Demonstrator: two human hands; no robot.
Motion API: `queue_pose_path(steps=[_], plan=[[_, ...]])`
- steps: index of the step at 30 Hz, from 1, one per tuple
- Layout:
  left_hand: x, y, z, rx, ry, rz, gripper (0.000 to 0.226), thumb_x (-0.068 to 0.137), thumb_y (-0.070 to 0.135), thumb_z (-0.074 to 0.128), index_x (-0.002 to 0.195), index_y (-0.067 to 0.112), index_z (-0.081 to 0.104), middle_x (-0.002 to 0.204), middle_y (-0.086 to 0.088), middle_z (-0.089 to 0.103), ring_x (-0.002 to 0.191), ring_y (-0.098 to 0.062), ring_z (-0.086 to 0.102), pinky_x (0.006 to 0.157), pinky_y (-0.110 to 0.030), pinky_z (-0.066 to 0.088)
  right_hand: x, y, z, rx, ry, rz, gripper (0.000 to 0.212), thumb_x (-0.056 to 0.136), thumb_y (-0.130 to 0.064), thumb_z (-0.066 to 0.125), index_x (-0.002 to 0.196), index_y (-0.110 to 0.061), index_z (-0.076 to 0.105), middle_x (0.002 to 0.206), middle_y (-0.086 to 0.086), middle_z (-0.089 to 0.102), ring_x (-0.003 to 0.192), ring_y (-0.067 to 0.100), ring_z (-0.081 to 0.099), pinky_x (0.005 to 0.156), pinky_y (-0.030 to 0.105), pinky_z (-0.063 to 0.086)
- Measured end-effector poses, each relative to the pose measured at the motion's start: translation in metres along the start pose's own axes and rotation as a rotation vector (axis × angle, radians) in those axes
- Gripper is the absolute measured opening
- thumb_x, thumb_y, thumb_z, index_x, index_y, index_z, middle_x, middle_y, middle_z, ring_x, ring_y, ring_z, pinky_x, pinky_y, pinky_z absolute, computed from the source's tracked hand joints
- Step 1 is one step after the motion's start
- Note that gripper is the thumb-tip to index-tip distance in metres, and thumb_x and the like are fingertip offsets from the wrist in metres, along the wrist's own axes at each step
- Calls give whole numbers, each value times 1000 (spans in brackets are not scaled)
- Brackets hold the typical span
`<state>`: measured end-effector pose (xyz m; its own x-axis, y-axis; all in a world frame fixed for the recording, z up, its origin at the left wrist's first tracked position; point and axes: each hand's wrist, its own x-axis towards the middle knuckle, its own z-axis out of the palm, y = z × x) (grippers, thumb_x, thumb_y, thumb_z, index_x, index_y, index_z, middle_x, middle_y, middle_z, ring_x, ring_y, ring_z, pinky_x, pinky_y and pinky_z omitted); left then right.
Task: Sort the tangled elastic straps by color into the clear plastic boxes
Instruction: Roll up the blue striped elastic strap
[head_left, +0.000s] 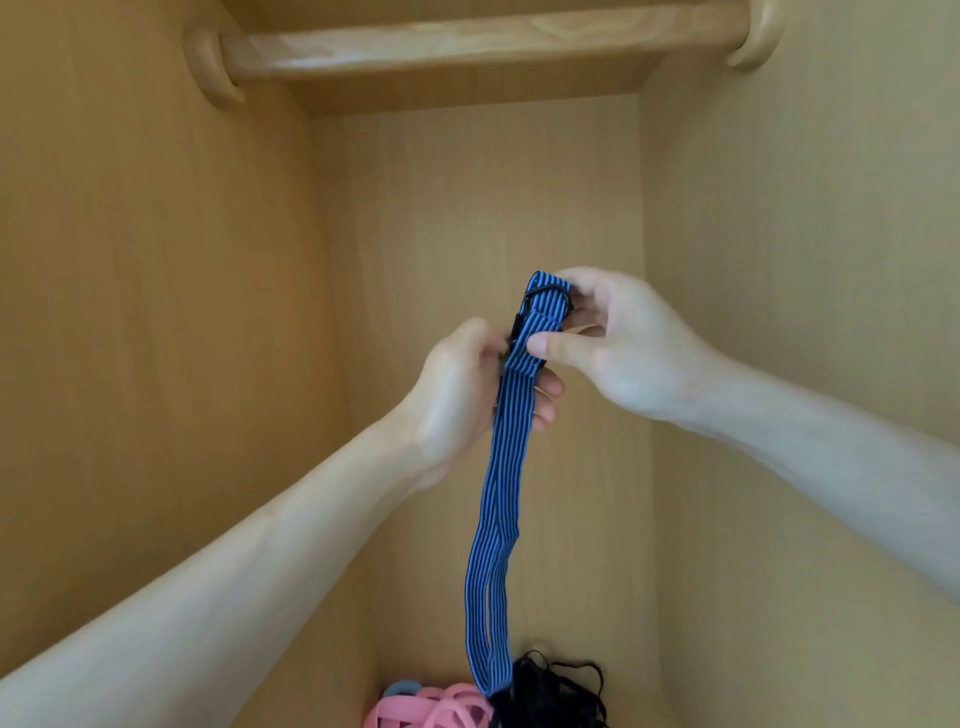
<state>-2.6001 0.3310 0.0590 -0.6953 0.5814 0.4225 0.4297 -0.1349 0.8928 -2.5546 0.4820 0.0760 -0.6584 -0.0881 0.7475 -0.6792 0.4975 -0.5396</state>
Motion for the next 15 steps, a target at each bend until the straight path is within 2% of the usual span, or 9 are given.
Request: queue_pose_path(steps=[2,4,7,11,15], plan=[[2,-2,1,58,34,25,39,95,-1,31,128,-4,51,84,-16,63,68,-29,58,73,-40,50,0,2,-4,15,38,27,23,89,4,69,109,-8,63,93,5,71,76,10,62,75,16,48],[4,-6,2,115,67,30,30,97,-8,34,120,2,52,79,-12,66,64,-28,59,72,-42,52,1,2,-5,11,69,44,30,89,5,69,115,-10,61,94,-1,69,75,1,61,76,11,46],[4,-9,3,164,45,8,20,103,1,36,110,4,54,66,-3,58,54,-21,55,61,-36,53,2,2,-6,-2,79,53,32,89,9,66,116,-9,60,94,-1,69,72,-3,62,73,10,48],[8,-9,6,179,54,-53,19,103,11,38,94,10,54,58,3,39,44,-14,37,46,-27,41,2,2,-8,-12,90,51,30,91,7,65,115,-11,63,99,1,72,82,5,65,84,16,51],[9,-9,6,143,37,-109,15,100,13,39,88,12,49,55,3,39,42,-14,33,43,-24,33,2,3,-9,-9,93,55,29,91,2,68,107,-22,64,94,-5,73,77,4,66,72,18,53]])
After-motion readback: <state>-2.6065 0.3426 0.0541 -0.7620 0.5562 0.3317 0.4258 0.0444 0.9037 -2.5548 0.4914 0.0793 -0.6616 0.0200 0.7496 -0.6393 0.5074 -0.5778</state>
